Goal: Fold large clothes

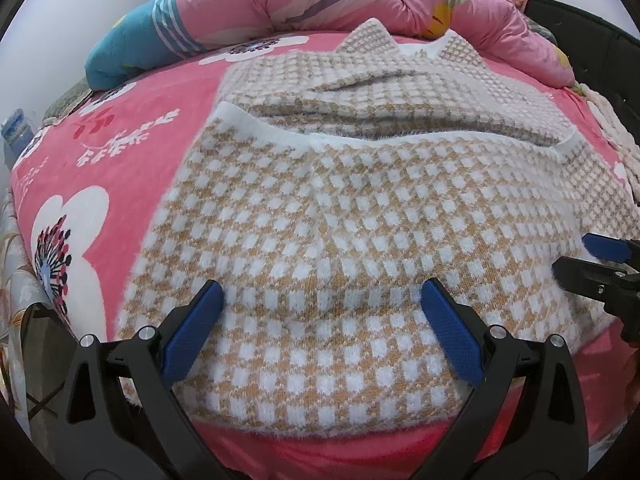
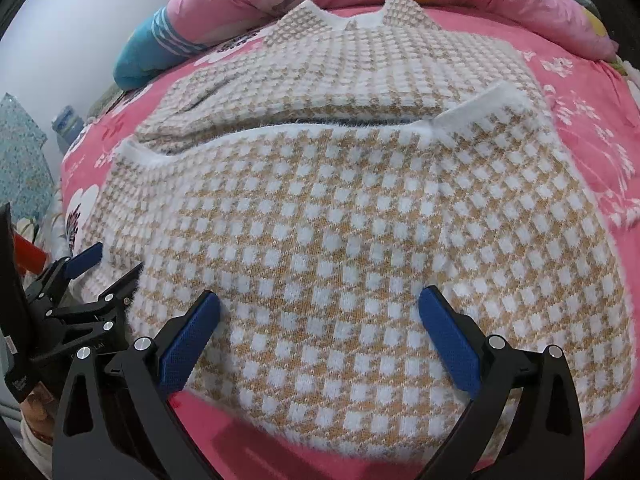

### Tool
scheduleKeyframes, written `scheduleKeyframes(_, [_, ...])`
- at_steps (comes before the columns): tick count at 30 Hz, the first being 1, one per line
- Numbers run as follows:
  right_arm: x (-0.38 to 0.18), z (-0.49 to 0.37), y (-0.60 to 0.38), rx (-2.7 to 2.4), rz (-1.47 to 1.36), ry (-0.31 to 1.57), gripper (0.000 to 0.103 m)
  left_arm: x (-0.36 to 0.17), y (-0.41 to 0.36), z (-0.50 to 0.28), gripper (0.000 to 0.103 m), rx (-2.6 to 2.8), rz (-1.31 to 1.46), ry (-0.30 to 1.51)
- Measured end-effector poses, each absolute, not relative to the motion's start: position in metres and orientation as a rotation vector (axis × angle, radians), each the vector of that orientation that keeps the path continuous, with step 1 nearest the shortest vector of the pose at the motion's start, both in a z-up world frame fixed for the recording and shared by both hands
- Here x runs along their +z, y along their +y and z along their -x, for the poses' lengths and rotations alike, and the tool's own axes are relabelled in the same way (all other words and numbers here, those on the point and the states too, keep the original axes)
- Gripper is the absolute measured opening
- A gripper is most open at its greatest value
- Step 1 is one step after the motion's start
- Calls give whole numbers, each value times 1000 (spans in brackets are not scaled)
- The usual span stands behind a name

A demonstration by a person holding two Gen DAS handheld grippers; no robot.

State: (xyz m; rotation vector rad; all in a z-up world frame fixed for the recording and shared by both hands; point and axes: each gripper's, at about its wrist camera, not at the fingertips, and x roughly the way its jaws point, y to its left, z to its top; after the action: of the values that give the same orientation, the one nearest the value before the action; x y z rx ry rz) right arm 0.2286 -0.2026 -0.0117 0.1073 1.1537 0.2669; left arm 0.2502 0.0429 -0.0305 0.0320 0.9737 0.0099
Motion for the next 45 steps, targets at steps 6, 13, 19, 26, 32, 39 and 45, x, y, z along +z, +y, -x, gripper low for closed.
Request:
scheduleKeyframes(6, [-11, -225, -205, 279, -119, 1153, 97, -31, 44, -253, 96, 22, -7, 1012])
scheduleKeyframes(13, [-7, -226, -210, 295, -155, 1160, 97, -25, 46, -259, 96, 9, -25, 1035])
scheduleKeyframes(19, [-7, -224, -209, 288, -138, 1152, 97, -1, 39, -254, 96, -13, -34, 937])
scheduleKeyframes(26, [-9, -225, -206, 285, -128, 1159, 97, -43, 44, -272, 97, -6, -2, 990])
scheduleKeyframes(32, [-5, -226, -207, 271, -162, 1152, 97, -43, 39, -268, 97, -6, -10, 989])
scheduleKeyframes(39, [32, -216, -207, 241, -109, 1020, 97, -41, 35, -269, 97, -3, -6, 1000])
scheduleKeyframes(45, [-7, -227, -202, 199, -9, 1117, 98, -42, 37, -271, 97, -7, -10, 1002])
